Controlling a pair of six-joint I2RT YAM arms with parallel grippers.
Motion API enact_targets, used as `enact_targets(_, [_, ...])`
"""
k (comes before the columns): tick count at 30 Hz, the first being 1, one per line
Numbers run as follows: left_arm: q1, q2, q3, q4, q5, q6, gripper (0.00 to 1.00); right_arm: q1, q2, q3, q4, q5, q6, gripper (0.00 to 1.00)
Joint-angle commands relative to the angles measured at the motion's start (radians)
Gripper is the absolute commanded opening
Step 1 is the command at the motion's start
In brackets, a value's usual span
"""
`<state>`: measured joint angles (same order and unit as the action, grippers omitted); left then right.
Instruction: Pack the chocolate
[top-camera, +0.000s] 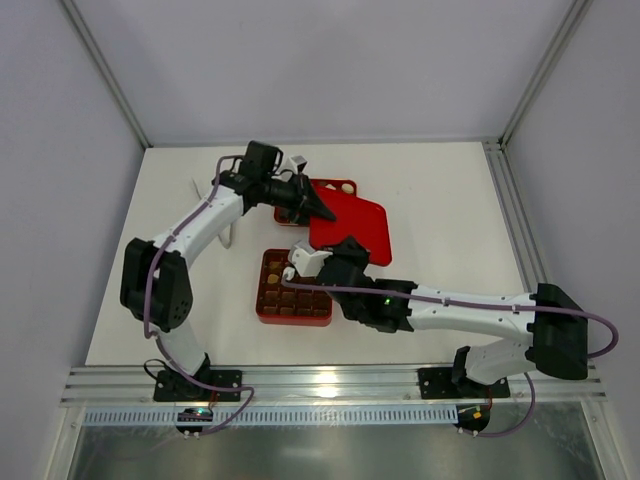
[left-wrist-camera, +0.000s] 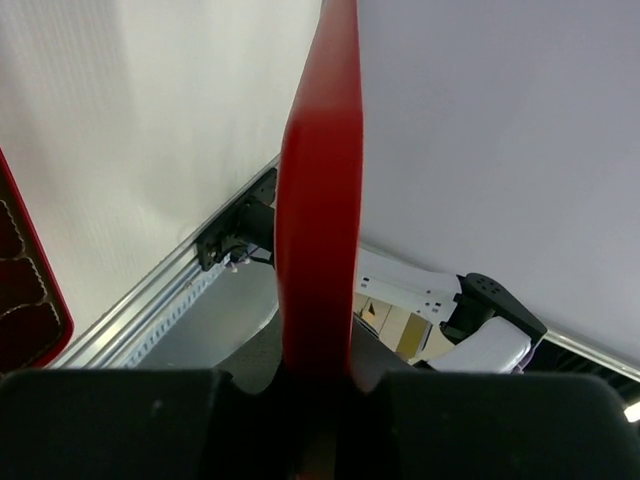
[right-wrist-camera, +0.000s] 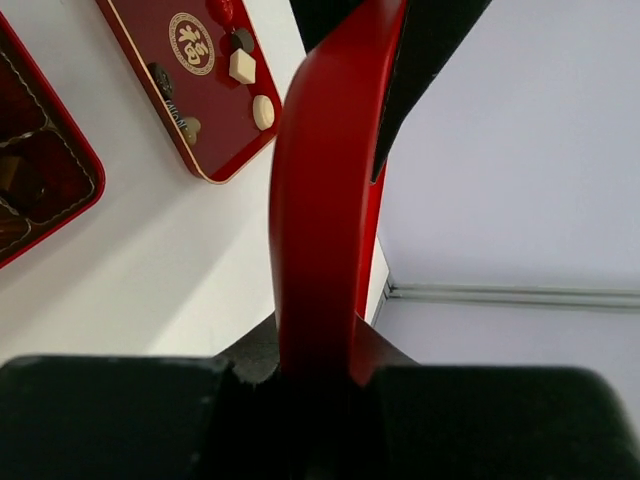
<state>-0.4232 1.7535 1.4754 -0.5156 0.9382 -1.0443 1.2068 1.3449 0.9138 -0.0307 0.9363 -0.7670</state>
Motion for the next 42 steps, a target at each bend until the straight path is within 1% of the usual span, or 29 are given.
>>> enact_targets(1, [0.003,-0.061,-0.006,0.002,0.07,0.036,0.16,0.002,0.005,0.028,0.055,0.068,-0.002,0.04])
enact_targets(2, [0.003,-0.066,-0.003,0.002,0.067,0.041,0.22,0.003,0.005,0.03,0.051,0.07,0.001,0.04])
enact_targets(3, [0.003,-0.069,0.005,0.002,0.065,0.044,0.36,0.007,0.003,0.028,0.051,0.073,0.005,0.04])
enact_targets(5, [0.003,-0.072,0.017,0.002,0.047,0.053,0.46,0.01,-0.003,0.03,0.049,0.079,0.008,0.04])
enact_targets(6, [0.004,-0.072,0.034,-0.001,0.036,0.059,0.6,0.013,-0.004,0.03,0.043,0.081,0.009,0.04])
enact_targets(8, [0.009,-0.077,0.048,-0.001,-0.01,0.073,0.72,0.017,-0.01,0.051,0.032,0.087,0.024,0.04])
enact_targets(9, [0.018,-0.075,0.065,-0.003,-0.028,0.076,0.8,0.019,-0.013,0.06,-0.022,0.085,0.035,0.04])
enact_targets(12, [0.052,-0.069,0.108,0.003,-0.096,0.084,0.87,0.03,-0.024,0.085,-0.084,0.084,0.07,0.04])
enact_targets(17, [0.115,-0.052,0.16,-0.007,-0.188,0.107,0.88,0.031,-0.067,0.108,-0.196,0.062,0.188,0.04])
enact_targets(21, [0.204,-0.052,0.161,-0.017,-0.268,0.121,0.87,0.031,-0.093,0.157,-0.363,-0.014,0.319,0.04])
enact_targets(23, [0.245,-0.06,0.163,-0.038,-0.341,0.135,0.86,0.031,-0.101,0.206,-0.414,-0.051,0.404,0.04])
enact_targets(24, [0.256,-0.066,0.166,-0.058,-0.383,0.148,0.85,0.03,-0.102,0.23,-0.475,-0.08,0.438,0.04])
enact_targets(26, [0.274,-0.097,0.178,-0.142,-0.536,0.216,0.82,0.017,-0.099,0.322,-0.549,-0.187,0.507,0.04])
enact_targets(27, [0.274,-0.109,0.177,-0.164,-0.594,0.243,0.82,0.005,-0.093,0.353,-0.569,-0.233,0.575,0.04])
enact_targets(28, [0.276,-0.147,0.169,-0.184,-0.646,0.274,0.81,-0.01,-0.089,0.382,-0.583,-0.334,0.616,0.04])
enact_targets(29, [0.276,-0.167,0.131,-0.192,-0.726,0.282,0.8,-0.027,-0.086,0.431,-0.594,-0.388,0.652,0.04])
enact_targets(30, [0.279,-0.189,0.109,-0.201,-0.751,0.288,0.75,-0.086,-0.082,0.448,-0.603,-0.443,0.728,0.04])
enact_targets(31, [0.281,-0.207,0.085,-0.21,-0.777,0.294,0.73,-0.117,-0.087,0.462,-0.6,-0.596,0.764,0.04])
enact_targets(32, [0.282,-0.244,0.038,-0.218,-0.815,0.305,0.7,-0.159,-0.095,0.461,-0.565,-0.664,0.806,0.04])
enact_targets(33, [0.284,-0.262,0.007,-0.224,-0.828,0.308,0.67,-0.24,-0.117,0.448,-0.537,-0.751,0.903,0.04])
enact_targets(34, [0.285,-0.302,-0.059,-0.225,-0.849,0.313,0.65,-0.286,-0.13,0.407,-0.467,-0.897,0.943,0.04])
enact_targets(35, [0.285,-0.322,-0.091,-0.23,-0.864,0.313,0.6,-0.323,-0.139,0.383,-0.431,-0.975,0.993,0.04])
enact_targets(36, [0.285,-0.34,-0.13,-0.228,-0.875,0.311,0.58,-0.398,-0.15,0.354,-0.393,-1.028,1.035,0.04])
enact_targets(37, [0.287,-0.36,-0.201,-0.225,-0.883,0.311,0.56,-0.432,-0.164,0.293,-0.355,-1.078,1.128,0.04])
enact_targets(38, [0.288,-0.396,-0.237,-0.225,-0.903,0.303,0.5,-0.463,-0.168,0.255,-0.257,-1.191,1.176,0.04])
enact_targets(39, [0.287,-0.416,-0.272,-0.222,-0.909,0.3,0.49,-0.496,-0.174,0.219,-0.2,-1.24,1.227,0.04])
enact_targets(40, [0.288,-0.433,-0.343,-0.209,-0.912,0.297,0.47,-0.547,-0.176,0.142,-0.14,-1.296,1.327,0.04])
enact_targets(41, [0.288,-0.46,-0.371,-0.207,-0.918,0.29,0.43,-0.565,-0.178,0.108,-0.021,-1.37,1.369,0.04])
enact_targets(42, [0.288,-0.474,-0.398,-0.202,-0.923,0.28,0.41,-0.578,-0.174,0.08,0.024,-1.399,1.412,0.04])
